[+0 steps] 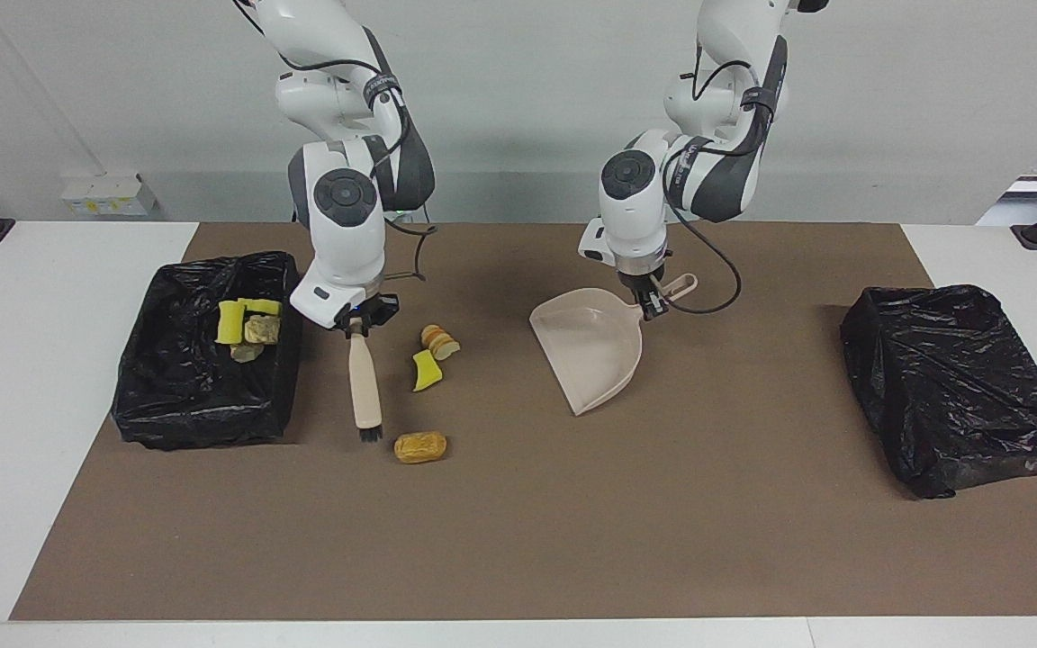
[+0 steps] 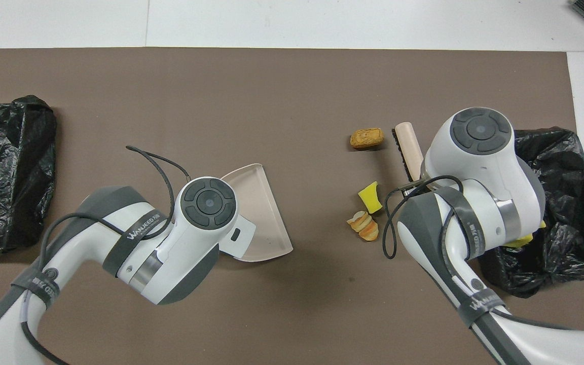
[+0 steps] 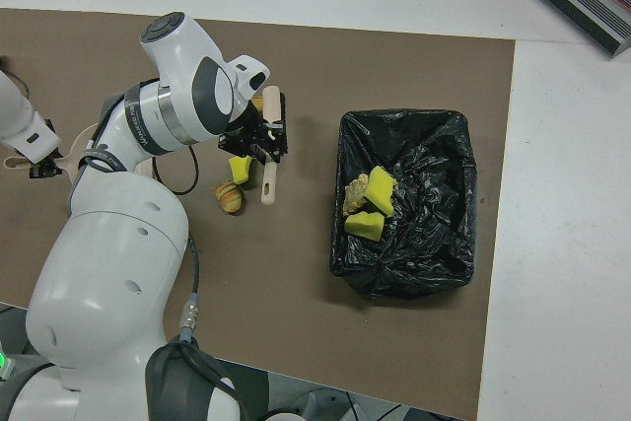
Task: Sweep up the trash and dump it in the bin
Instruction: 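Sweep the remaining sponge and crumbs toward the dustpan with the right gripper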
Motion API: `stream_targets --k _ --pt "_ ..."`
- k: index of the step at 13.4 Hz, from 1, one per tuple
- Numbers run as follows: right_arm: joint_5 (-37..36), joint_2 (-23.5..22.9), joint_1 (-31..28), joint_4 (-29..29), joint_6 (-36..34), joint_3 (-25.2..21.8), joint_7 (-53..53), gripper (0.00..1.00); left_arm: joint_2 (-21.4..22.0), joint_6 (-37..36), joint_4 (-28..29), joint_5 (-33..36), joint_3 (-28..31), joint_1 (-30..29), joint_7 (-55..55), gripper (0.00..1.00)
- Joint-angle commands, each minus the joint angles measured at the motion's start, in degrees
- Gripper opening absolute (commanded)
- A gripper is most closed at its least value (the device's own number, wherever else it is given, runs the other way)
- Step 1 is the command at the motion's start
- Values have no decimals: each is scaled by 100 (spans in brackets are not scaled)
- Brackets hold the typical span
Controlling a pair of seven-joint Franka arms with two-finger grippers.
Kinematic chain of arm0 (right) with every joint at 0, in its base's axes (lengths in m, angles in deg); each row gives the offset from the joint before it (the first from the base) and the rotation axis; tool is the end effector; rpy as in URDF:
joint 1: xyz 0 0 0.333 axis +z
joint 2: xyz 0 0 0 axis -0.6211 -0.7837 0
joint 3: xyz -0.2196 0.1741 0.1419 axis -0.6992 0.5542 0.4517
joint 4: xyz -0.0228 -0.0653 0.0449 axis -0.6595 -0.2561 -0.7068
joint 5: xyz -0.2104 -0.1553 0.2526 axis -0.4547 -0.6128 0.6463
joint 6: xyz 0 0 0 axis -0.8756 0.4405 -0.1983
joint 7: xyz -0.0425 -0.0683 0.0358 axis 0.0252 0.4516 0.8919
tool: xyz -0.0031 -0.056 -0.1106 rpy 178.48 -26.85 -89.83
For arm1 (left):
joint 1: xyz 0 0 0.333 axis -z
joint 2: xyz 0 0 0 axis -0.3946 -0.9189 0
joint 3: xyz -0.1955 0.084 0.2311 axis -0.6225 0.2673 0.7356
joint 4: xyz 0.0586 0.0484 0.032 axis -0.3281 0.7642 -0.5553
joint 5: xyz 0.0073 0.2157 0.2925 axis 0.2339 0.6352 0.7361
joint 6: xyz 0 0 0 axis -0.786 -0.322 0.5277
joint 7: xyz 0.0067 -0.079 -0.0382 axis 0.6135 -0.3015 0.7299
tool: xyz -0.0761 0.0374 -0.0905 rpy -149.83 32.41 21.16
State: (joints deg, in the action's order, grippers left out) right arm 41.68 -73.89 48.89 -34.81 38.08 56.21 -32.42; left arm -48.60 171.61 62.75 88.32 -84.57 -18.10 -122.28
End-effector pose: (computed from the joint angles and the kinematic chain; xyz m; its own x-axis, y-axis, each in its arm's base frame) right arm 0.5441 0.1209 0.3871 0.9558 0.2564 -0.1437 0.2785 -0.9464 0.1637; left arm 0.4349 -0.2706 0.3728 0.2510 -0.9281 -0.2748 -0.9661 -0.2577 -0.0121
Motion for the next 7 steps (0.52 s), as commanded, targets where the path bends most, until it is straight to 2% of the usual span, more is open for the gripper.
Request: stream_targets --k 1,3,4,7 --pt "-215 -646 14 733 161 48 558 0 235 125 299 64 60 75 -54 0" --pt "-689 -1112 102 1085 319 92 771 0 235 116 299 64 60 58 -80 0" --pt "-735 -1192 137 1156 441 92 911 0 226 116 299 55 60 58 -89 0" --pt "-307 -1150 261 1131 67 478 1376 0 235 99 308 55 60 66 -81 0"
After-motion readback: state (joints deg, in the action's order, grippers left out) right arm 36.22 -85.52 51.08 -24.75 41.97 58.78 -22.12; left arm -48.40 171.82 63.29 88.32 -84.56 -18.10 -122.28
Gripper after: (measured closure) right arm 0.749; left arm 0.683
